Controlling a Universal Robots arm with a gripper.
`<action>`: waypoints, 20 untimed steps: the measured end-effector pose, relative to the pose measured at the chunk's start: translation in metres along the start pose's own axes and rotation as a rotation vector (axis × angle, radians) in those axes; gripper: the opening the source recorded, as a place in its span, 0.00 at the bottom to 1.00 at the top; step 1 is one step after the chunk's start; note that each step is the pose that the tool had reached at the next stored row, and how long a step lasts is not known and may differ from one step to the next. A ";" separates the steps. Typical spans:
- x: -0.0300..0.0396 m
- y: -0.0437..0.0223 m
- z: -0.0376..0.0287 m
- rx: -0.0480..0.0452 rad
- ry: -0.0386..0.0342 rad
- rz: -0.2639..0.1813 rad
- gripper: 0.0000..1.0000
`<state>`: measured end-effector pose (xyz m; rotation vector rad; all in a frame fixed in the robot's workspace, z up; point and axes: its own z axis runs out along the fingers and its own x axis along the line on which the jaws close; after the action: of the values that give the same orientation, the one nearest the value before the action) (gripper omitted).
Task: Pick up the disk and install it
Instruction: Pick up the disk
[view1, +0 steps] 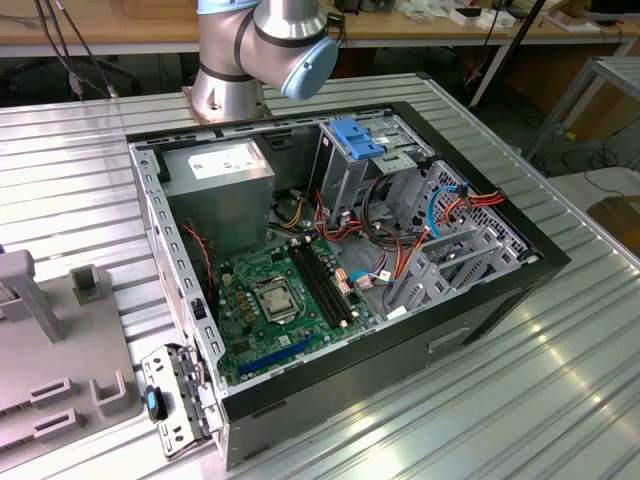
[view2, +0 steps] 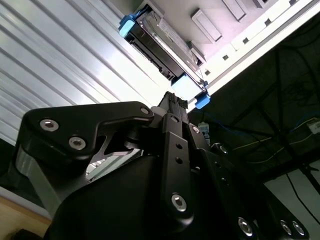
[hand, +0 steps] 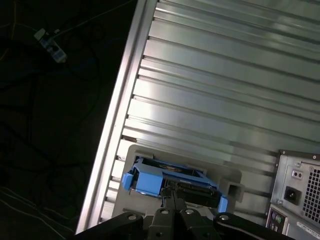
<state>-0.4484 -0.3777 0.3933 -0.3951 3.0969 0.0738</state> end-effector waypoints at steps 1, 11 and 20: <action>0.0000 0.0000 0.0000 -0.0002 0.0003 -0.007 0.11; 0.0000 0.0000 0.0000 -0.0014 0.0026 -0.057 0.11; 0.0000 0.0000 0.0000 -0.0024 0.0044 -0.097 0.11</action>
<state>-0.4484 -0.3777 0.3933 -0.5452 3.0764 0.0751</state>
